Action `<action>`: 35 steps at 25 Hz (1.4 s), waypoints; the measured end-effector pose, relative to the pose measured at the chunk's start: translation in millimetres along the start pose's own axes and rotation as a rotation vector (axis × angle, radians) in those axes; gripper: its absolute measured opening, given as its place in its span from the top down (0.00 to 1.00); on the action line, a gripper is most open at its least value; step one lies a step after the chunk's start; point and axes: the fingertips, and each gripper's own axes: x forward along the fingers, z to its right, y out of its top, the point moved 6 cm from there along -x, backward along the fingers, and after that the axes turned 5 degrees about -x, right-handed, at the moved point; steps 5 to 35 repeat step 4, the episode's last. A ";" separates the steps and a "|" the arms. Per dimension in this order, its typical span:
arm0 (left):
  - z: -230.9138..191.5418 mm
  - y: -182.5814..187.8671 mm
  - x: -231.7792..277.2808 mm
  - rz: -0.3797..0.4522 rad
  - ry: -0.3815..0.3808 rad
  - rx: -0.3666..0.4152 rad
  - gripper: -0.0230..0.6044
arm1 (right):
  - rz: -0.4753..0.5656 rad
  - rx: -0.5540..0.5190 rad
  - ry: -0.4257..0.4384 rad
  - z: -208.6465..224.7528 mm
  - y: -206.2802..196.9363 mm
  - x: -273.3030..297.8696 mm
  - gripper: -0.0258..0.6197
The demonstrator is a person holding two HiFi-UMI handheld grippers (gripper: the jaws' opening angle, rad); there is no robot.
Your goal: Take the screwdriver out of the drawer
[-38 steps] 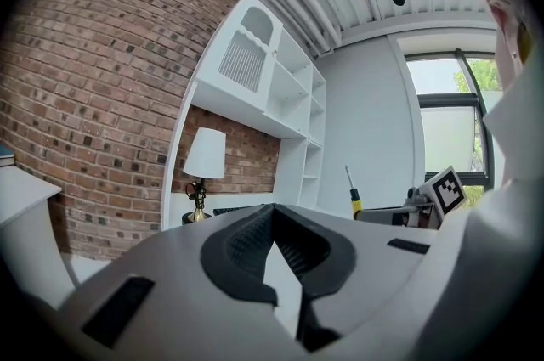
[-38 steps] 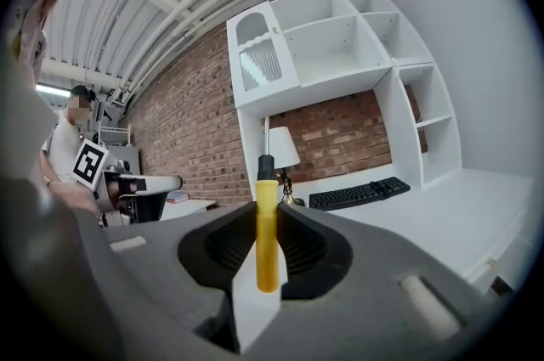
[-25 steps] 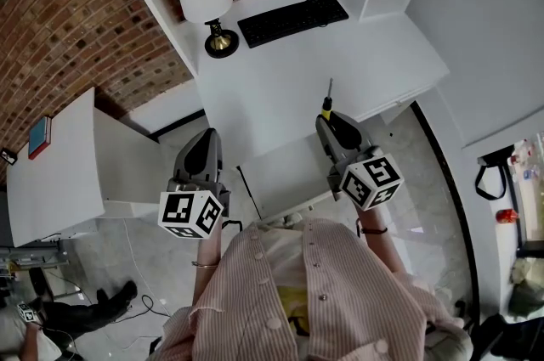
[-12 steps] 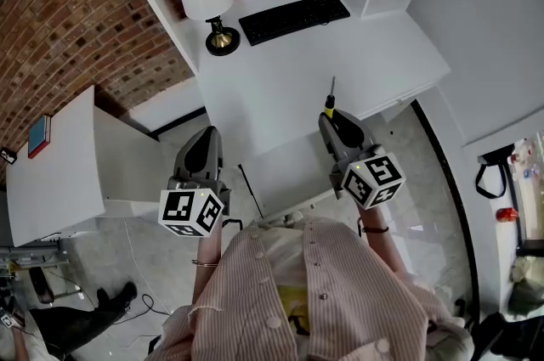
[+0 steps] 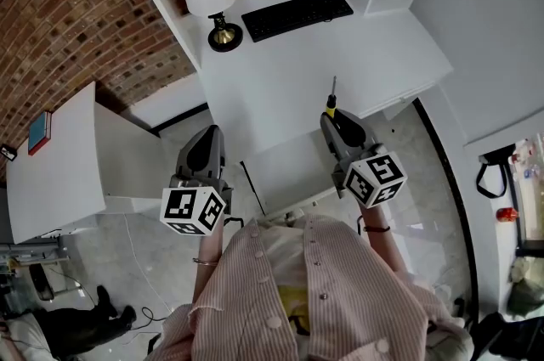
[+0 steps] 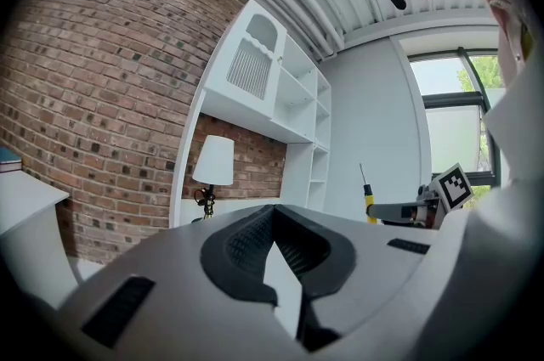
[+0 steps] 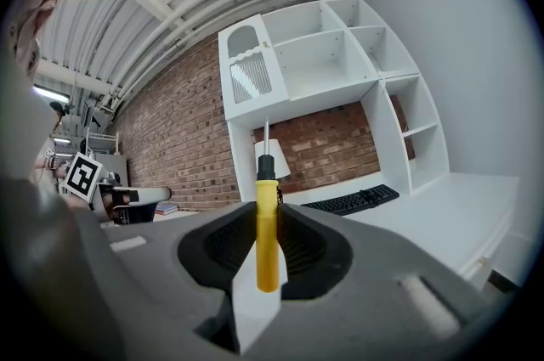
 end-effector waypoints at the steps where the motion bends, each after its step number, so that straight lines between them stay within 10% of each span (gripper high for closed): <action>1: -0.2 -0.4 0.4 0.000 0.000 -0.001 0.96 | -0.001 -0.001 0.001 0.2 -0.3 0.3 0.84; 35: 1.1 -1.8 3.6 0.002 -0.003 -0.005 0.96 | -0.005 -0.005 0.002 3.0 -0.1 0.2 0.84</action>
